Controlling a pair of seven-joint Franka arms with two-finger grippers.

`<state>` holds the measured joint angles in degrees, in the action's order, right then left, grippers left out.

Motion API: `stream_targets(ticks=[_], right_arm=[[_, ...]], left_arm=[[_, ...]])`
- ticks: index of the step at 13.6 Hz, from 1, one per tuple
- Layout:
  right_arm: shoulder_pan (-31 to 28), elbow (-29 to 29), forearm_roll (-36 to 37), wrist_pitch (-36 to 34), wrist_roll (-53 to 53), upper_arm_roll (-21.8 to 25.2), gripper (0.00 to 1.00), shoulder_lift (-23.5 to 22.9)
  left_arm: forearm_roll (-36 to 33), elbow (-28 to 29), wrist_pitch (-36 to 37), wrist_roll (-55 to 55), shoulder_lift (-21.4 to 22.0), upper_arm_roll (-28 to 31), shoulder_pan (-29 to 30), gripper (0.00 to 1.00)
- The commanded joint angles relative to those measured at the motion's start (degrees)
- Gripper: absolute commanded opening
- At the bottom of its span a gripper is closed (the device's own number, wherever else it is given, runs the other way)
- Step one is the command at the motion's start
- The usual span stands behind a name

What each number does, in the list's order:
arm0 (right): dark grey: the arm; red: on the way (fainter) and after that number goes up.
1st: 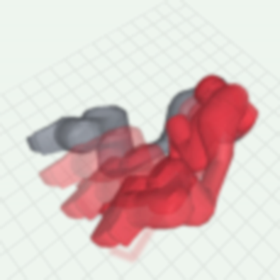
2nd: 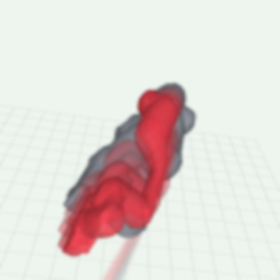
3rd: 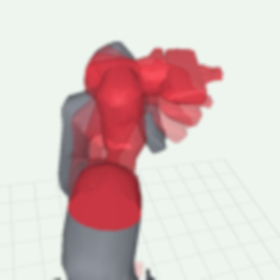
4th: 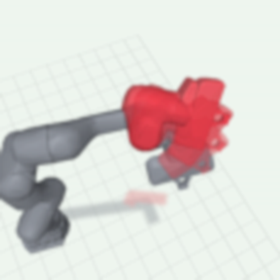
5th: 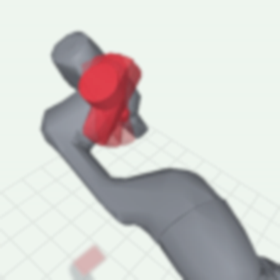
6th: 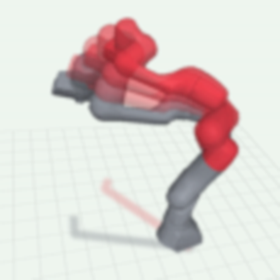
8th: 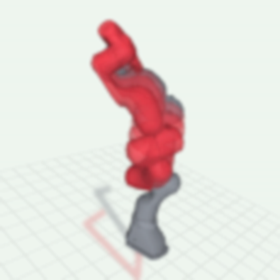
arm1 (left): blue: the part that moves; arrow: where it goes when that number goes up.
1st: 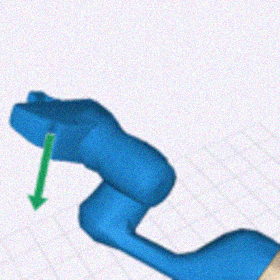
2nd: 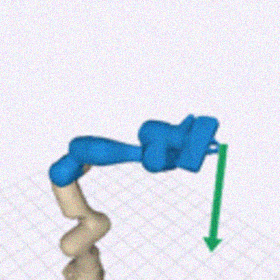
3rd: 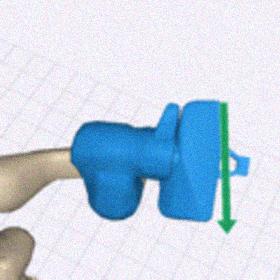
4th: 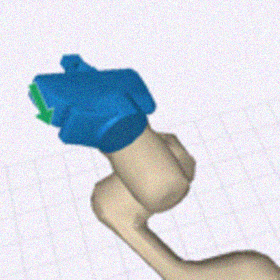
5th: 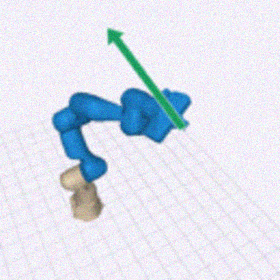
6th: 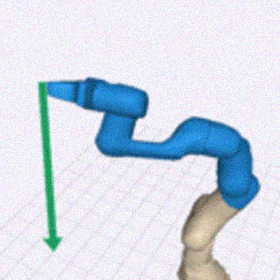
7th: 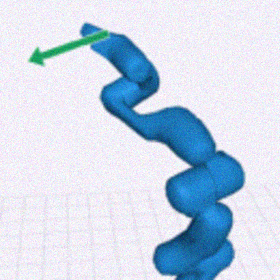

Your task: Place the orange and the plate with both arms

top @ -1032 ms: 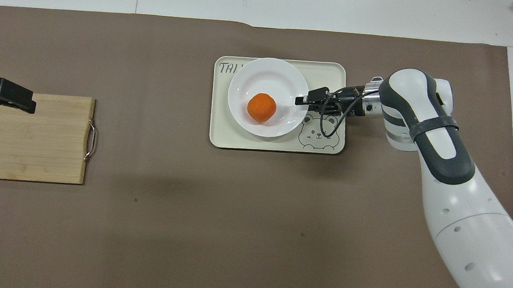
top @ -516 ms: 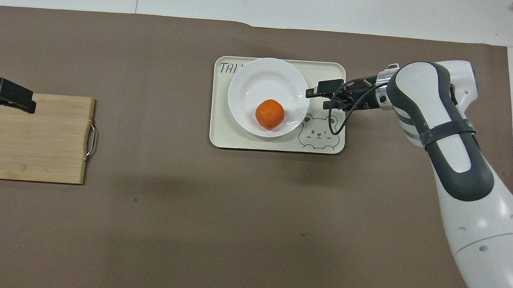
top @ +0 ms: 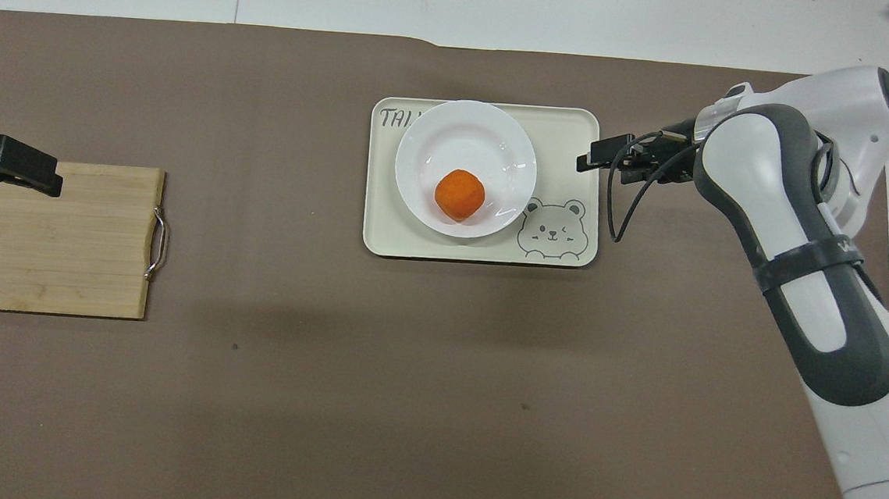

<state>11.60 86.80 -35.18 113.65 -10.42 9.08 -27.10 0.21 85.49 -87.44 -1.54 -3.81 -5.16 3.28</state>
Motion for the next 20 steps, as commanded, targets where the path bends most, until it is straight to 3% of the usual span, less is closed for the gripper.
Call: stream_targets(ticks=[1, 6, 11, 20], right_arm=[[0.35, 1.17, 11.24, -0.53, 7.41, -0.38, 1.0, 5.46], [-0.61, 1.35, 26.47, -6.68, 8.48, -0.2, 1.0, 11.35], [-5.62, 1.35, 27.97, -12.92, 8.39, -0.03, 1.0, 17.77], [-4.92, 1.18, 38.07, -26.45, 8.48, -0.29, 1.0, 29.89]], left_arm=[[-0.12, -0.41, -0.18, 0.58, -0.24, -0.03, 0.14, 1.0], [-0.12, -0.41, -0.18, 0.58, -0.24, -0.03, 0.14, 1.0], [-0.12, -0.41, -0.09, 0.58, -0.24, -0.03, 0.14, 1.0], [-0.12, -0.41, -0.1, 0.58, -0.24, -0.03, 0.14, 1.0]])
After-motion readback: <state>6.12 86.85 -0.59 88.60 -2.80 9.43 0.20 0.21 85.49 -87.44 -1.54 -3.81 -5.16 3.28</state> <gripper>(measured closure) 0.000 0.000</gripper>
